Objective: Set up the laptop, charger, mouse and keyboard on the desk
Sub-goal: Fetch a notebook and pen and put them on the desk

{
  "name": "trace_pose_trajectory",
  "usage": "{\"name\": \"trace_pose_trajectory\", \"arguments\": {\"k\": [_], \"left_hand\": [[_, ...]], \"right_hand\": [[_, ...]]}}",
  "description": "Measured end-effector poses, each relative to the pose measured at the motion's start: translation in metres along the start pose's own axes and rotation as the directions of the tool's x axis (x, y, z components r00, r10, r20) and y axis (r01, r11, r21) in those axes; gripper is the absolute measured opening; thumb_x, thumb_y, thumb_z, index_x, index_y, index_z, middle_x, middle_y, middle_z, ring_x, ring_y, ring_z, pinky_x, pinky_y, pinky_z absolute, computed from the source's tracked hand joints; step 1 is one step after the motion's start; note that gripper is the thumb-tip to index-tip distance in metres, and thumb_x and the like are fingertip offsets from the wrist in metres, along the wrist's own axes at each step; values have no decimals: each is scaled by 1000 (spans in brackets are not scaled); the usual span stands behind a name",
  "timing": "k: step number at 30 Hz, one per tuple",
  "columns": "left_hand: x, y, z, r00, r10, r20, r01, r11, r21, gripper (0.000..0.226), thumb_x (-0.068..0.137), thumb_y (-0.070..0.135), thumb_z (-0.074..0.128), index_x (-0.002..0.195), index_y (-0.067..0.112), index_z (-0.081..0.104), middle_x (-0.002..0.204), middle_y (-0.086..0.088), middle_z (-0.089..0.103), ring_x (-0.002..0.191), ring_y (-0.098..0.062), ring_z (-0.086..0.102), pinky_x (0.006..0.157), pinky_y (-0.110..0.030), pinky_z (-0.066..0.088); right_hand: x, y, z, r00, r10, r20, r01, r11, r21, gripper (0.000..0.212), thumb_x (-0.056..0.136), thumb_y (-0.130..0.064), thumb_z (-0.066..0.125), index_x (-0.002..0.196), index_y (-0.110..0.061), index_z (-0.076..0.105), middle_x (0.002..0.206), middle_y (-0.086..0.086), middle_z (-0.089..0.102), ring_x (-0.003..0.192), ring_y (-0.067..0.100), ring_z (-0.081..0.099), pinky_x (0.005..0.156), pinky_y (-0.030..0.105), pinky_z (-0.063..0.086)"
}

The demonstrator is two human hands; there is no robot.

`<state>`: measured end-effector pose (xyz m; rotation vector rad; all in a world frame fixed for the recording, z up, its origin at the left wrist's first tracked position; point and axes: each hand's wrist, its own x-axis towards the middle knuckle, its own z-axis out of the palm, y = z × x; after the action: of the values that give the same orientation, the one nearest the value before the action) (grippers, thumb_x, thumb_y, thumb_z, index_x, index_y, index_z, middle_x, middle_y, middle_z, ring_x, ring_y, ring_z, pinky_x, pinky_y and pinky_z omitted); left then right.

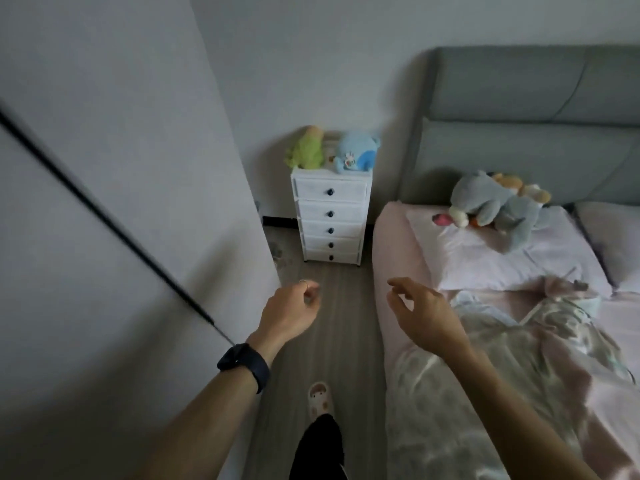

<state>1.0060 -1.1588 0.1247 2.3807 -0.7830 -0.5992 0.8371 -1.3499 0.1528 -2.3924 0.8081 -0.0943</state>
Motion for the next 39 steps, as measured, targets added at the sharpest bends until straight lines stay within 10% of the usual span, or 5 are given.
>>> {"name": "trace_pose_trajectory", "arguments": {"k": [14, 24, 33, 39], "left_hand": [[307, 4, -36, 983, -76, 168, 78, 997, -8, 36, 92, 42, 48, 123, 33, 64, 119, 6, 69, 106, -16, 65, 90, -32, 53], [490, 2, -22, 907, -322, 272, 382, 901, -207, 32, 95, 17, 56, 125, 10, 64, 128, -3, 63, 117, -20, 59, 95, -24, 43], [602, -34, 19, 762, -559, 328, 647, 639, -415, 24, 75, 25, 65, 98, 21, 67, 100, -2, 67, 95, -21, 63, 90, -36, 51], [658, -47, 56, 663, -626, 410, 732, 428, -530, 35, 95, 26, 58, 130, 21, 55, 115, -5, 63, 105, -23, 61, 94, -37, 48]], "right_hand": [[289, 2, -6, 980, 155, 126, -155, 988, -10, 38, 99, -43, 49, 135, -30, 55, 131, -5, 64, 117, 15, 61, 99, 36, 51], [517, 31, -1, 927, 144, 348, -94, 983, -157, 37, 103, -34, 47, 135, -18, 55, 131, 4, 63, 116, 21, 60, 90, 29, 44], [651, 75, 73, 839, 184, 512, 1, 941, -339, 71, 102, -37, 45, 159, -19, 8, 168, 2, -1, 154, 25, 8, 121, 49, 22], [675, 100, 107, 818, 172, 549, 77, 913, -400, 72, 103, -22, 34, 159, -18, -12, 166, 0, -19, 154, 18, -12, 122, 51, 10]]}}
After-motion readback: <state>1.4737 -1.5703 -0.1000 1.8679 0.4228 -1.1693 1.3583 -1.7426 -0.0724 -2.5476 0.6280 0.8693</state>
